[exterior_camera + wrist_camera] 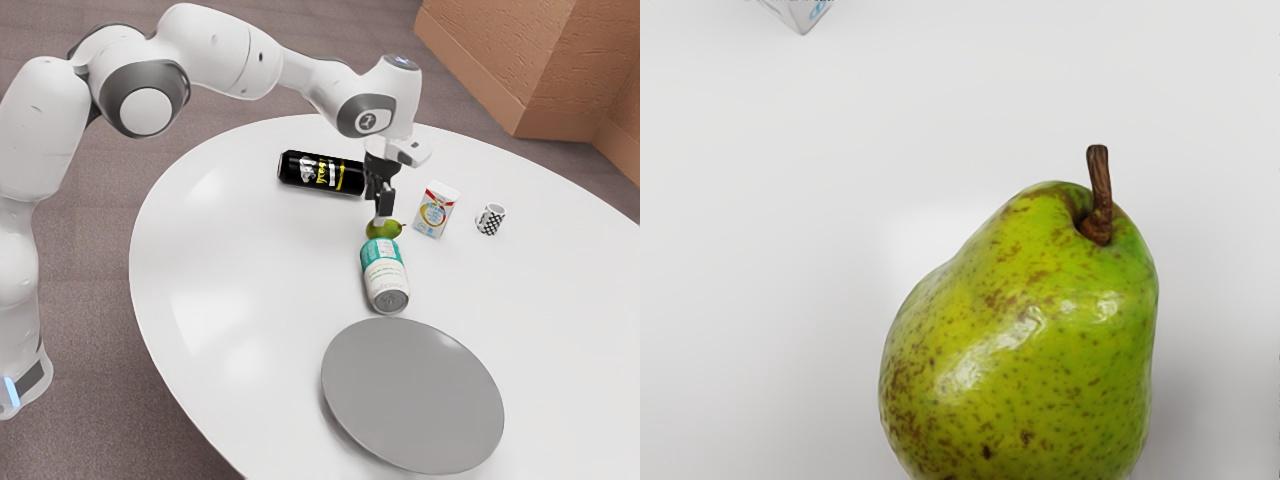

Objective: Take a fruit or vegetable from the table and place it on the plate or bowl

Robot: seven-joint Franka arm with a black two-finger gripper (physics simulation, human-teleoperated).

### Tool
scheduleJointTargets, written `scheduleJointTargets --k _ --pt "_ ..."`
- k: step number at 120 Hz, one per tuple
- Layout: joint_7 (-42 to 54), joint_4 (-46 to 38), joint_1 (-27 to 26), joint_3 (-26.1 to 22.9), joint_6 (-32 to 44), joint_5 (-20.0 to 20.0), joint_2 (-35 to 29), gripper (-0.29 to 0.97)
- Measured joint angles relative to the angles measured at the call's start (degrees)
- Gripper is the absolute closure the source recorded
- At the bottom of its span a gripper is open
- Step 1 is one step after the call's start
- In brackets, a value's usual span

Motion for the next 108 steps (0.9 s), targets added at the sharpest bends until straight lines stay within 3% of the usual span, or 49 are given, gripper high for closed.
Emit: scheduleJointTargets --k 108 --pt "0.2 1.6 0.4 -1.1 2.3 -0.4 3.6 0.0"
